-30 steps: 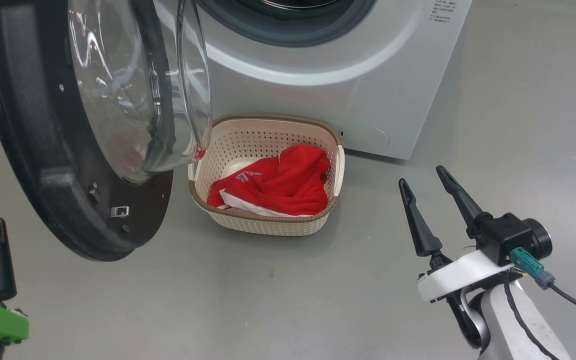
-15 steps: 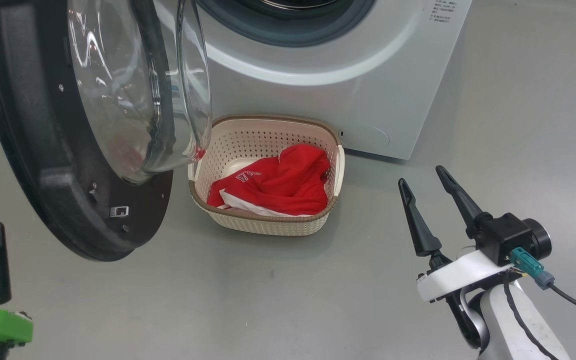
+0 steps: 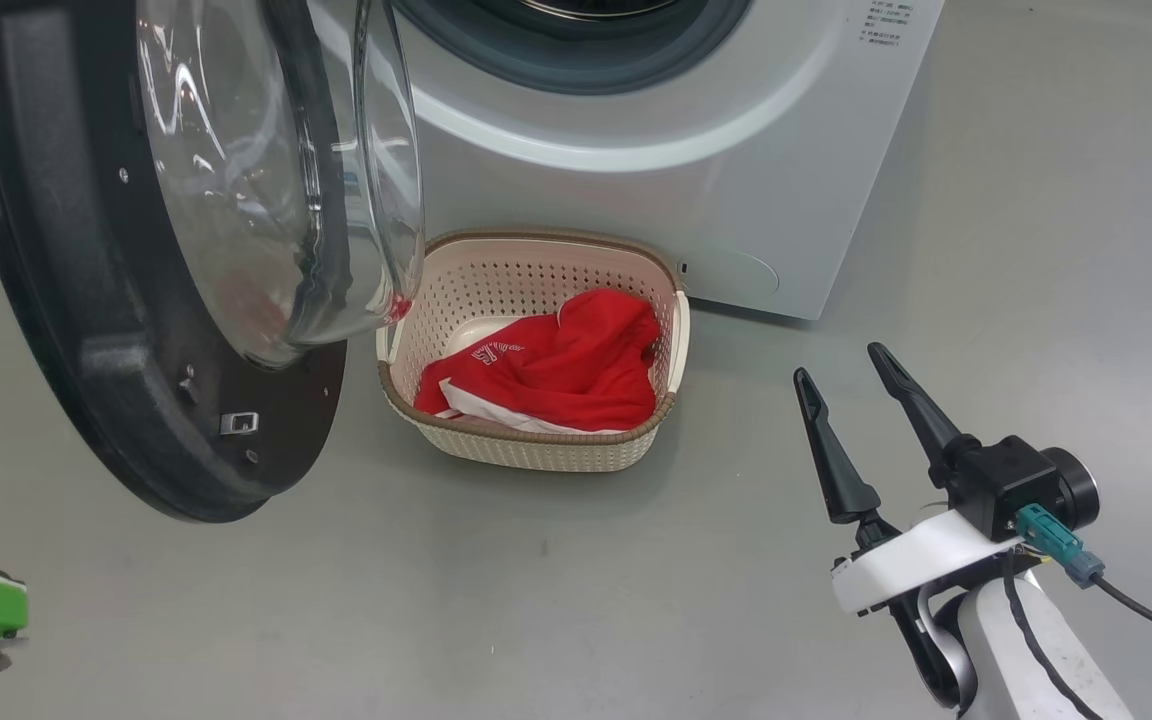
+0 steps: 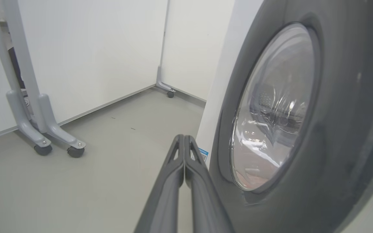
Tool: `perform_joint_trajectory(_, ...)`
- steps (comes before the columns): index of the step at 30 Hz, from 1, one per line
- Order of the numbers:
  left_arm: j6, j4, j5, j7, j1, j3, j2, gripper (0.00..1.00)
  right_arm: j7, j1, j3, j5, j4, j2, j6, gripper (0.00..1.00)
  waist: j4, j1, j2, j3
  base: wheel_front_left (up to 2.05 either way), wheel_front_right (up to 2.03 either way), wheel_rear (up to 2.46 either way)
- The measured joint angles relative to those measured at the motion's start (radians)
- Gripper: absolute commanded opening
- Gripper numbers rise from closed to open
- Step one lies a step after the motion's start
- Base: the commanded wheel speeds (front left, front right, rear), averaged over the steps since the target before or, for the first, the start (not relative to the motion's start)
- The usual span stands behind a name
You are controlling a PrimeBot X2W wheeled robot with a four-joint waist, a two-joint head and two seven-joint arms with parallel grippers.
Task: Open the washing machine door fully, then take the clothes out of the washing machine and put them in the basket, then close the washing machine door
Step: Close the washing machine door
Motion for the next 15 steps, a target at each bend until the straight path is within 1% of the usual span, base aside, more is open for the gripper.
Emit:
perform_joint_trajectory(3, 0.000, 0.007, -0.138, 0.060, -0.034, 0.035, -0.037, 0.00, 0.000, 0.000, 0.004, 0.000, 0.000, 0.000, 0.000, 1.00, 0.001, 0.0000, 0.0000, 0.000, 0.00, 0.00, 0.00)
perform_joint_trajectory(7, 0.000, 0.009, -0.338, 0.157, -0.081, 0.082, -0.099, 0.00, 0.000, 0.000, 0.010, 0.000, 0.001, 0.001, 0.000, 1.00, 0.000, 0.0000, 0.0000, 0.000, 0.00, 0.00, 0.00)
perform_joint_trajectory(8, 0.000, 0.017, -0.431, 0.215, -0.110, 0.115, -0.126, 0.00, 0.000, 0.000, 0.013, 0.000, 0.002, 0.001, 0.000, 1.00, -0.001, 0.0000, 0.0000, 0.000, 0.00, 0.00, 0.00)
perform_joint_trajectory(10, 0.002, 0.029, -0.523, 0.275, -0.134, 0.145, -0.141, 0.00, 0.000, 0.000, 0.015, 0.000, 0.003, 0.002, 0.000, 1.00, -0.003, 0.0000, 0.0000, 0.001, 0.00, 0.00, 0.00)
perform_joint_trajectory(12, 0.016, 0.036, -0.620, 0.345, -0.155, 0.169, -0.152, 0.00, 0.000, 0.000, 0.020, 0.000, 0.004, 0.002, 0.000, 1.00, -0.005, 0.0000, 0.0000, 0.001, 0.00, 0.00, 0.00)
perform_joint_trajectory(15, 0.053, 0.039, -0.773, 0.457, -0.184, 0.197, -0.180, 0.00, 0.000, 0.000, 0.026, 0.000, 0.004, 0.003, 0.000, 1.00, -0.011, 0.0000, 0.0000, 0.007, 0.00, 0.00, 0.00)
